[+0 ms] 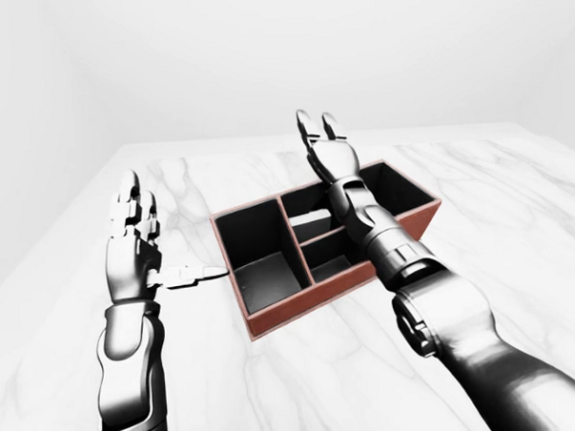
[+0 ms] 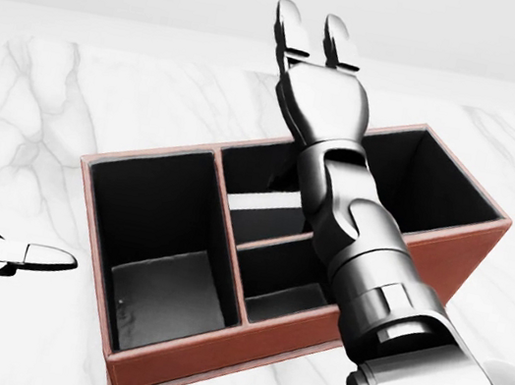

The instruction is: Pick up the book and place it in the front compartment of the caddy.

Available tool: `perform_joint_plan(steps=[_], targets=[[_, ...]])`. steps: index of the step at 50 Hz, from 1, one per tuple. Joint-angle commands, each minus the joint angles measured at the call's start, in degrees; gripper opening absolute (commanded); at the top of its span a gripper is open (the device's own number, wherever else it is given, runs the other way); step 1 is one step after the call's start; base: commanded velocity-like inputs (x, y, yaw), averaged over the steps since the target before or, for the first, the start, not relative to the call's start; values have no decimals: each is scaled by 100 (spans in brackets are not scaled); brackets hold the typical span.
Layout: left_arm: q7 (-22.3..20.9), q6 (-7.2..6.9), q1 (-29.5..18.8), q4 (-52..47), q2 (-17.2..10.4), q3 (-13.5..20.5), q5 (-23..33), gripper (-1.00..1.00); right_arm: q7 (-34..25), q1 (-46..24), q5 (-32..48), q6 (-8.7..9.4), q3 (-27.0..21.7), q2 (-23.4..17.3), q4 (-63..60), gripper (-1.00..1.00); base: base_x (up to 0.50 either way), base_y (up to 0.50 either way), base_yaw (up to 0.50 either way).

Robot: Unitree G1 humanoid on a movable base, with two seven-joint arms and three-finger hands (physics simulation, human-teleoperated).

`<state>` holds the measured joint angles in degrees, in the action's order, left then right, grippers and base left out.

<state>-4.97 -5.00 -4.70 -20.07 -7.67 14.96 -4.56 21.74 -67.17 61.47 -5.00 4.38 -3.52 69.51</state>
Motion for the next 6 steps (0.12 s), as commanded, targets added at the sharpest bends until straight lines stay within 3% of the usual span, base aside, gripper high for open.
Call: perform_joint_plan(steps=[1,6], targets=[[7,0,-7,-21,-7,11,-24,100,-489,385,-888,0,-220,-135,-954,100,0,0,0],[13,0,-2,-10,-2,-1,-20,100,-1007,820,-1355,0,-277,-173,-2059,100,0,0,0]])
